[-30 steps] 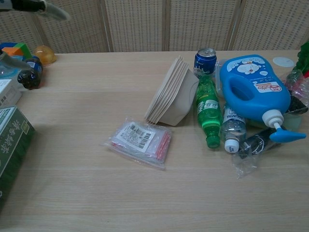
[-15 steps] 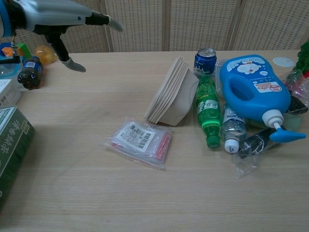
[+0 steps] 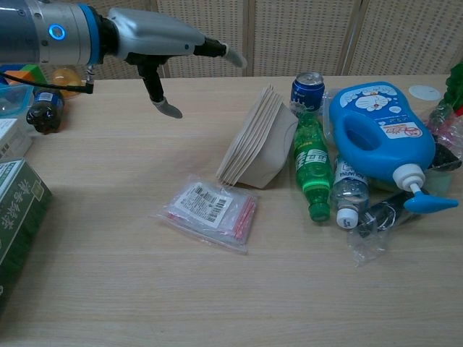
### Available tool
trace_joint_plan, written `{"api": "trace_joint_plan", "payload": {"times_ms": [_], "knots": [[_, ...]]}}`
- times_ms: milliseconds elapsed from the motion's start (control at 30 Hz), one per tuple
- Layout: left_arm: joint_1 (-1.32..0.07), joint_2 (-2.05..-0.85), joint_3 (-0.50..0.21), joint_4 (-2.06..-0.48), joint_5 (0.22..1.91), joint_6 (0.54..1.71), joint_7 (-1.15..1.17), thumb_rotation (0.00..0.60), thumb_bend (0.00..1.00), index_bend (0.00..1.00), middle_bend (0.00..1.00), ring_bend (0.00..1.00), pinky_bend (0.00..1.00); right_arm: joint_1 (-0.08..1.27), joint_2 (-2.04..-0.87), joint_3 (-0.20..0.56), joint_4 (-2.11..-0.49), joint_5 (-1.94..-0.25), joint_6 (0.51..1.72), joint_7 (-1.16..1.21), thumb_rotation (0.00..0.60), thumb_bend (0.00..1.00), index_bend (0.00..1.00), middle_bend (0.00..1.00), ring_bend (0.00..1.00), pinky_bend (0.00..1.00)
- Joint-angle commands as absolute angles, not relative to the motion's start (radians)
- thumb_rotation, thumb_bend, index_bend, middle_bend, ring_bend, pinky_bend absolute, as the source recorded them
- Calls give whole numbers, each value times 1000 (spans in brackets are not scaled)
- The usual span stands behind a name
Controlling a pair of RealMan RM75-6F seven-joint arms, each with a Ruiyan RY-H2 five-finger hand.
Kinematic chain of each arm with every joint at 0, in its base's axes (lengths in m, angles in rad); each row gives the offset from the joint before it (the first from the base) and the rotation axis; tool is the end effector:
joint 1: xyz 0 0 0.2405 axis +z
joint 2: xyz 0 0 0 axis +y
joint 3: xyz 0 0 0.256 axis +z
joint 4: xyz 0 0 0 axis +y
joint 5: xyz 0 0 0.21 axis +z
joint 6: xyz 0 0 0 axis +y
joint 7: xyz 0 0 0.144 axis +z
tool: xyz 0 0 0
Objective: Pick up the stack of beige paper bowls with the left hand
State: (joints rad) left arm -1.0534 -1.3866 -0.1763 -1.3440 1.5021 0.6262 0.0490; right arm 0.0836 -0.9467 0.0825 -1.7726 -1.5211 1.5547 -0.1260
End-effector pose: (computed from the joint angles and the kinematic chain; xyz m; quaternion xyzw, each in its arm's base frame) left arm -0.0695 0.4021 0.0096 -0.8799 -0.1811 -0.3187 0.3024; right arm -0.2795 -0.1846 0.2096 0.6064 -0.3100 0.3842 0.6234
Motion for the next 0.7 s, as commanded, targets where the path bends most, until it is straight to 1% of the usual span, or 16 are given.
{"api": "trace_joint_plan", "payload": {"times_ms": [33, 333, 567, 700], "knots": [[-1105, -1439, -156, -1276, 1537, 594, 1, 600, 263, 0, 0, 0, 0, 76, -940, 84, -1779, -1520, 1563, -129, 372, 162, 0, 0, 0, 0], [-1209, -1573, -117, -1078, 1617, 584, -120, 600, 261, 0, 0, 0, 0, 53, -922, 85, -1798, -1518, 1589, -143, 378, 162, 0, 0, 0, 0], [-1278, -1676, -80, -926, 1673, 611, -227, 600, 262, 0, 0, 0, 0, 38, -911, 85, -1806, -1514, 1603, -146, 378, 161, 0, 0, 0, 0], [-1324, -1731, -64, -836, 1683, 590, -283, 600, 262, 0, 0, 0, 0, 32, -904, 88, -1810, -1516, 1611, -147, 380, 163, 0, 0, 0, 0]]}}
